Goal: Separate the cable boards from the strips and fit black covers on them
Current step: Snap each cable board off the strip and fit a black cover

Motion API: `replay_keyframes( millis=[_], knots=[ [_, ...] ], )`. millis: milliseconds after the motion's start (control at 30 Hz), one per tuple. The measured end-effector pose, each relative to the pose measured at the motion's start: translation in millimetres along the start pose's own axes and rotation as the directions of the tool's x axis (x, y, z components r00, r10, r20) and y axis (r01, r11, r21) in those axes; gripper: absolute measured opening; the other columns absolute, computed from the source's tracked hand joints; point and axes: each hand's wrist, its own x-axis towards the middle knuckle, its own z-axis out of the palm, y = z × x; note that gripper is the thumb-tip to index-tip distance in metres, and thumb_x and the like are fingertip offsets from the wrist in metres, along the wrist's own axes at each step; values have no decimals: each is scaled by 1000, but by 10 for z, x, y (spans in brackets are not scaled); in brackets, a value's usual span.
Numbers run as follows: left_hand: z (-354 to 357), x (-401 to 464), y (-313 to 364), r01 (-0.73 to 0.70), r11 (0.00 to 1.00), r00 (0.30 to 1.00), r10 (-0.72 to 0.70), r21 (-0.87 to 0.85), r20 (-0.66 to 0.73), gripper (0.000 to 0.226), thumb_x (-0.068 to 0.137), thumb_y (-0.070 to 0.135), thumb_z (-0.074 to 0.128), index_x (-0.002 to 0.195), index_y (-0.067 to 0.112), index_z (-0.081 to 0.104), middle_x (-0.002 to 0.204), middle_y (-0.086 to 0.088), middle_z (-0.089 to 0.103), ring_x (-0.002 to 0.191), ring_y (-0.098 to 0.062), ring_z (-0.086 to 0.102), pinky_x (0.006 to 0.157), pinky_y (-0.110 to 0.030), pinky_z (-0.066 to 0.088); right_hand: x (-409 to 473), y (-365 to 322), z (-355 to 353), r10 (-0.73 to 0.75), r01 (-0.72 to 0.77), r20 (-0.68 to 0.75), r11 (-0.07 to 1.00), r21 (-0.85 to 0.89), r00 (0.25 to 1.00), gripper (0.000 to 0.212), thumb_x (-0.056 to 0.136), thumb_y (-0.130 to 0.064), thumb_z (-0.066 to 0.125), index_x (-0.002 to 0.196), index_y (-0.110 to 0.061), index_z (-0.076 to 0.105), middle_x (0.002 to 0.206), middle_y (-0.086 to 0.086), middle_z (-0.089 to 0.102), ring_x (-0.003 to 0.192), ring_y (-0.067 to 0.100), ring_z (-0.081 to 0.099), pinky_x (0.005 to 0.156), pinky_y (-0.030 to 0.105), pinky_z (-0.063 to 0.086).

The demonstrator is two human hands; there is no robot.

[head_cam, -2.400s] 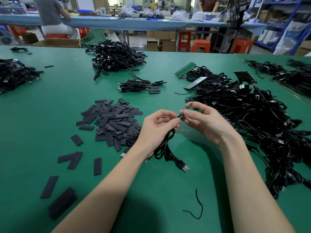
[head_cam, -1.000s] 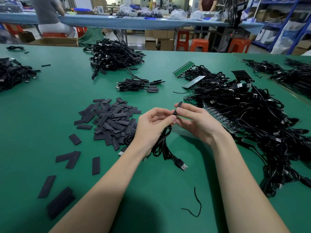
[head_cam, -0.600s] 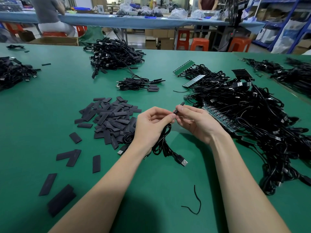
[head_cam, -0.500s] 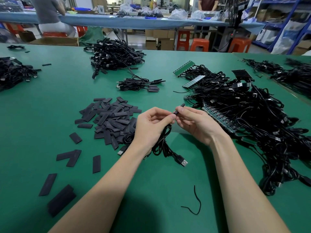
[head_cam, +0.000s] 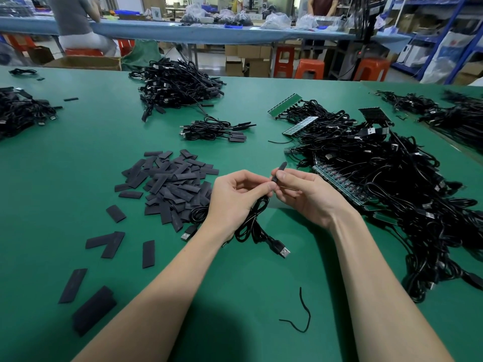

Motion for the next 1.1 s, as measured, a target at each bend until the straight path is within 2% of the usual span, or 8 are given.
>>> replay_keyframes(
  millis=[167,267,333,500,633,800,1100],
  knots=[
    [0,6,-18,10,1000,1000,-10,17,-12,11,77,5,85,81,11,76,76,-10,77,72,-15,74,72,-18,55,-10,-14,25,-23,22,-20,999,-43,1000,18,79,-18,76,94,-10,80,91,7,76,78,14,71,75,21,57],
    [0,18,-29,14,999,999,-15,-30,-51,11,77,3,84,82,7,74,76,-10,77,71,-14,73,72,-18,55,18,2,102,-129,125,-55,990,-62,990,36,77,-19,77,113,-14,72,101,11,76,86,20,71,80,25,57],
    [4,12,-28,14,999,999,-16,-40,-51,11,78,3,83,82,8,74,76,-9,77,71,-14,73,72,-18,54,29,5,145,-191,189,-61,981,-46,980,40,76,-18,77,116,-18,71,104,13,75,88,21,70,81,28,57],
    [5,19,-25,16,999,999,-18,-35,-38,13,77,3,84,84,8,74,77,-10,77,72,-14,74,72,-18,55,30,5,166,-209,208,-87,978,-18,974,26,78,-18,77,104,-22,78,98,9,76,83,17,71,78,26,57],
    [7,18,-32,19,999,999,-21,-35,-34,14,76,4,85,83,8,74,78,-11,77,72,-15,74,72,-18,55,42,17,170,-209,205,-142,978,-49,968,19,84,-15,75,102,-19,77,95,8,76,80,17,71,74,25,57],
    [-2,17,-37,24,999,999,-25,-28,-35,13,77,4,84,84,8,74,77,-10,77,73,-15,73,74,-19,55,48,7,183,-223,215,-151,974,-69,963,23,89,-8,71,106,-22,76,97,13,77,81,18,73,73,25,58],
    [1,19,-43,28,1000,999,-29,-14,-31,14,76,7,86,83,9,74,78,-9,77,73,-15,74,72,-18,55,54,-14,158,-231,214,-182,971,-110,956,17,90,-7,72,103,-15,76,96,10,78,84,17,73,73,24,57]
  ],
)
